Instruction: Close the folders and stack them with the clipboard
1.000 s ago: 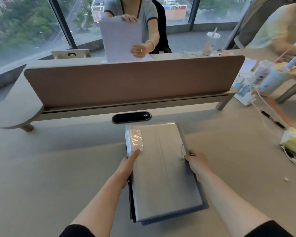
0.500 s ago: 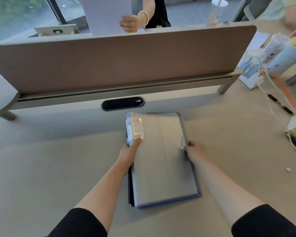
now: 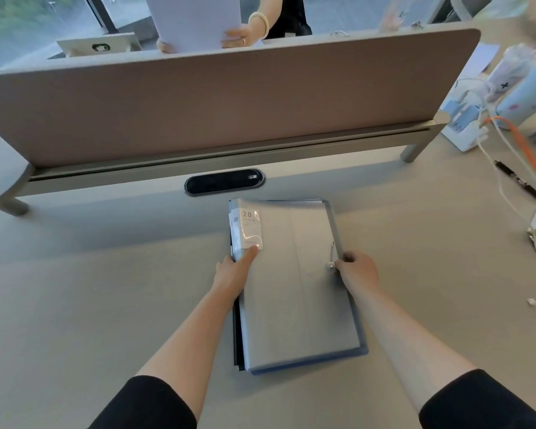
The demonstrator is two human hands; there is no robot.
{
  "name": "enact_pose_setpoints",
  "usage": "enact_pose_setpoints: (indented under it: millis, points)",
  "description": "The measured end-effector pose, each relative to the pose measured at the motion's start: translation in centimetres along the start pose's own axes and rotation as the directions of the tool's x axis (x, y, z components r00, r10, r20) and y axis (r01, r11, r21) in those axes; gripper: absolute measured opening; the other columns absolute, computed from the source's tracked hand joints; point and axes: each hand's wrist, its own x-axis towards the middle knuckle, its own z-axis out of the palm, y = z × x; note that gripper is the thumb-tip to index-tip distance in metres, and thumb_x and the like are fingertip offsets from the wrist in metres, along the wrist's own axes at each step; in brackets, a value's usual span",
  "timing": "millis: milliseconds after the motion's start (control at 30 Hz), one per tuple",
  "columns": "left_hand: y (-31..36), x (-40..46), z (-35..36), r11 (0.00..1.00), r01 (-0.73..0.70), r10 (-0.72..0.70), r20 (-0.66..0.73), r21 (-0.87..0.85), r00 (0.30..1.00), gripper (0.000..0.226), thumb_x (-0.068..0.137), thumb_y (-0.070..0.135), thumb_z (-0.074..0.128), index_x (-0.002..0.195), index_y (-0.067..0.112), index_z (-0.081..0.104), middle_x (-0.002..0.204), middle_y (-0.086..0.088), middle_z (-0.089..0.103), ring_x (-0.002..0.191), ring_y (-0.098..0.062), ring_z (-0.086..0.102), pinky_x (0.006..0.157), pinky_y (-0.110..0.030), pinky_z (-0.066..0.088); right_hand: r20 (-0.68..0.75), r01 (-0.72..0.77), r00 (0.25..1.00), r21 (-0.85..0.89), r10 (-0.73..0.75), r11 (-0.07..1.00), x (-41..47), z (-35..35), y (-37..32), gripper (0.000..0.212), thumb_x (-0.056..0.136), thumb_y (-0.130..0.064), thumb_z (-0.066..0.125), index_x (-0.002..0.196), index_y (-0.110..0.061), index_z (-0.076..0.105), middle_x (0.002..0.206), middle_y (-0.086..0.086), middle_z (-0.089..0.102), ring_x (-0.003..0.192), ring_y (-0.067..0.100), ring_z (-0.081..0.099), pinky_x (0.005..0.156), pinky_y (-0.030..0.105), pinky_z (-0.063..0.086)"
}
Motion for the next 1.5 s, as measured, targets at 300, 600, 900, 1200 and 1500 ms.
enact_pose_setpoints:
  millis: [300,600,900,1200,1500]
  points:
    - [-0.1,-0.5,0.2,0.999,-0.030,0.031,-0.032,0.019,0.999,0.093,0.057,0.079,0.059,0.126,0.016,0.057,0.124,-0.005,0.061,0.103,-0.025,0.066,0.095,-0.048,0.054,-0.014,-0.061,0.998,0.037,0.061,0.997,0.1,0.2,0.2,0.008,0.076,-0.007,0.062,0.081,-0.011,0.068,0.070,0.001,0.061,0.069,0.024,0.053,0.053,0.028,0.036]
    - [-0.4,-1.1,0.5,0.996,-0.083,0.086,-0.105,0.028,0.991,0.067,0.070,0.068,0.063,0.112,0.015,0.059,0.117,-0.006,0.062,0.097,-0.022,0.065,0.085,-0.040,0.054,-0.032,-0.008,0.999,-0.031,0.007,0.999,-0.1,0.1,0.1,0.009,0.078,-0.009,0.064,0.083,-0.016,0.065,0.080,0.004,0.064,0.078,0.025,0.059,0.054,0.026,0.035]
    - [-0.4,-1.0,0.5,0.989,-0.138,0.145,-0.132,0.059,0.981,0.035,0.082,0.055,0.064,0.094,0.022,0.057,0.101,-0.001,0.068,0.088,-0.018,0.066,0.076,-0.036,0.054,-0.059,0.041,0.997,-0.072,-0.046,0.997,-0.7,-0.3,1.0,0.015,0.083,-0.011,0.060,0.091,-0.003,0.069,0.089,0.013,0.067,0.090,0.032,0.063,0.063,0.029,0.036]
    - [-0.1,-1.3,0.3,0.983,-0.185,0.186,-0.132,0.016,0.974,0.055,0.078,0.056,0.065,0.119,0.021,0.055,0.115,0.002,0.066,0.098,-0.017,0.066,0.078,-0.034,0.053,-0.058,0.043,0.997,-0.097,-0.049,0.994,-1.9,-1.0,2.1,0.025,0.087,-0.012,0.055,0.109,-0.007,0.067,0.096,0.008,0.066,0.094,0.028,0.061,0.071,0.028,0.037]
    - [-1.3,-4.3,-1.4,0.980,-0.199,0.195,-0.218,0.003,0.956,0.084,0.085,0.058,0.058,0.154,0.021,0.028,0.141,-0.005,0.048,0.123,-0.025,0.053,0.098,-0.040,0.047,-0.074,0.046,0.996,-0.076,-0.051,0.996,-3.6,-3.2,6.0,0.036,0.087,-0.035,0.056,0.122,-0.025,0.055,0.107,0.005,0.060,0.098,0.025,0.060,0.087,0.040,0.049]
